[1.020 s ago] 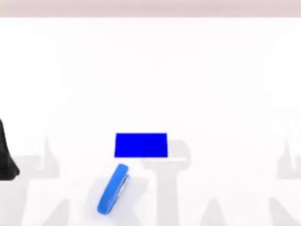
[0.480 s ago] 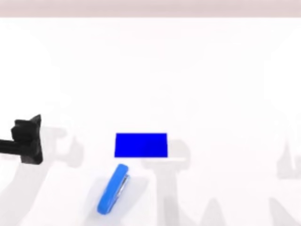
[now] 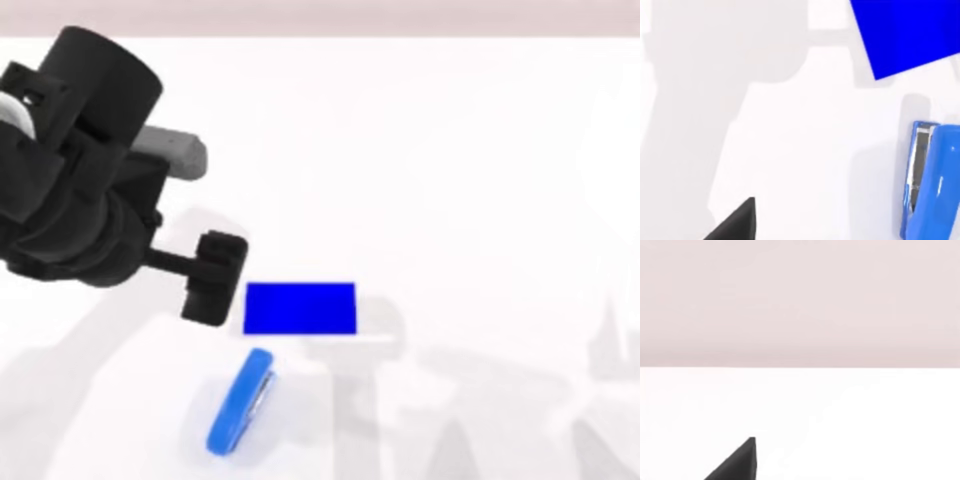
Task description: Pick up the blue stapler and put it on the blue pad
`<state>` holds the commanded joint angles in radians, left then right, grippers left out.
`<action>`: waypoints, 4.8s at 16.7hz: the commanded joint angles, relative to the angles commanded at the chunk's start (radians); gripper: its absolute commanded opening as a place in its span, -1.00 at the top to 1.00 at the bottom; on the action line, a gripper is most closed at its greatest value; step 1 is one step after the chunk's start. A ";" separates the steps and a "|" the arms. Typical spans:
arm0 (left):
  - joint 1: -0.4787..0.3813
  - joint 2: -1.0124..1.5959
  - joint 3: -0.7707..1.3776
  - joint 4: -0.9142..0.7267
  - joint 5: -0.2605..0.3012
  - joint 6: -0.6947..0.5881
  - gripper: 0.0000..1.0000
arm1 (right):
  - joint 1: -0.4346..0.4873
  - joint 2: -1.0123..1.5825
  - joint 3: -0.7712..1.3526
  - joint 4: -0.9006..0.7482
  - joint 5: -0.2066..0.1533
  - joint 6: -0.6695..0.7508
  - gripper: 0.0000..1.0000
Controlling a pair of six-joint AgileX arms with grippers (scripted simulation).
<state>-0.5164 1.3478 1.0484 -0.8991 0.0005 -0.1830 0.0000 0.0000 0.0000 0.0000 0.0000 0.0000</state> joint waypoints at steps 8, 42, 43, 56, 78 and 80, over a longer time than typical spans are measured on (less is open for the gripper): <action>-0.165 0.421 0.352 -0.277 -0.003 -0.059 -1.00 | 0.000 0.000 0.000 0.000 0.000 0.000 -1.00; -0.169 0.565 0.111 0.093 -0.003 -0.056 0.81 | 0.000 0.000 0.000 0.000 0.000 0.000 -1.00; -0.169 0.565 0.111 0.093 -0.003 -0.056 0.96 | 0.000 0.000 0.000 0.000 0.000 0.000 -1.00; -0.163 0.542 0.173 0.017 -0.003 -0.062 1.00 | 0.000 0.000 0.000 0.000 0.000 0.000 -1.00; -0.204 0.683 0.690 -0.369 -0.020 0.451 1.00 | 0.000 0.000 0.000 0.000 0.000 0.000 -1.00; -0.217 0.747 0.776 -0.391 -0.025 0.617 1.00 | 0.000 0.000 0.000 0.000 0.000 0.000 -1.00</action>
<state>-0.7337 2.0949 1.8242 -1.2906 -0.0244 0.4344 0.0000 0.0000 0.0000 0.0000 0.0000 0.0000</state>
